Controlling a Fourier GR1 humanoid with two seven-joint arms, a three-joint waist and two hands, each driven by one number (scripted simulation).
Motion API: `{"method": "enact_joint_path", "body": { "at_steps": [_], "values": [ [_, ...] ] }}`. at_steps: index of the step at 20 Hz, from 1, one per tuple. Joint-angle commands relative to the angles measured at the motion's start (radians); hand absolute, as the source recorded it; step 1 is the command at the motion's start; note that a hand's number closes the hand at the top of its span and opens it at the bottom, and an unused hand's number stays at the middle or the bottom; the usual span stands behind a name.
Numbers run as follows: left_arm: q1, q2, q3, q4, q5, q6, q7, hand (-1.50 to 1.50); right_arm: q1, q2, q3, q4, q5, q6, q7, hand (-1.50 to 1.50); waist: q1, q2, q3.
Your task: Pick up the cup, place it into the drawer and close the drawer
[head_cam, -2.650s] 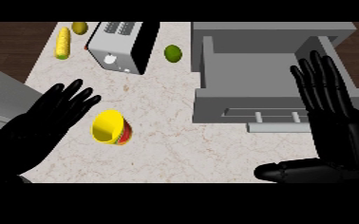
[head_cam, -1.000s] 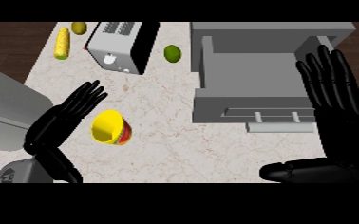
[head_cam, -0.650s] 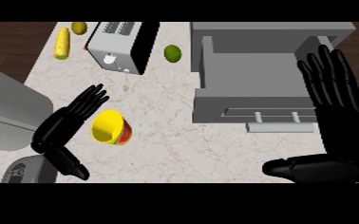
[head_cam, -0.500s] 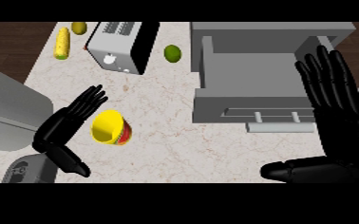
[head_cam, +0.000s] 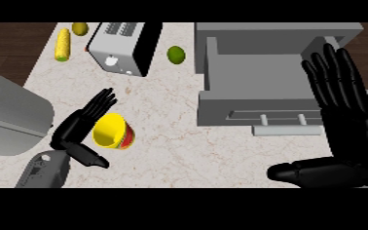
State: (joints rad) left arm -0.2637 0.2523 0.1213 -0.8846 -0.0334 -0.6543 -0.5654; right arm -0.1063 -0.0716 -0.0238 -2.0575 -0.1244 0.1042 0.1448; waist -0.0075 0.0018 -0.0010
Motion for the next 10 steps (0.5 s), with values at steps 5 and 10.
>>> {"method": "enact_joint_path", "body": {
  "at_steps": [5,10],
  "values": [
    [-0.076,0.047,-0.016,0.207,-0.043,-0.058,-0.214,-1.5,-0.091,-0.025,-0.036,0.049,-0.035,0.002,0.047,-1.5,0.001,0.001,0.0],
    [-0.129,0.046,-0.04,0.345,-0.08,-0.019,-0.292,-1.5,-0.007,0.003,0.009,-0.016,-0.001,-0.002,0.025,-1.5,-0.006,0.002,-0.001]
  ]
}}
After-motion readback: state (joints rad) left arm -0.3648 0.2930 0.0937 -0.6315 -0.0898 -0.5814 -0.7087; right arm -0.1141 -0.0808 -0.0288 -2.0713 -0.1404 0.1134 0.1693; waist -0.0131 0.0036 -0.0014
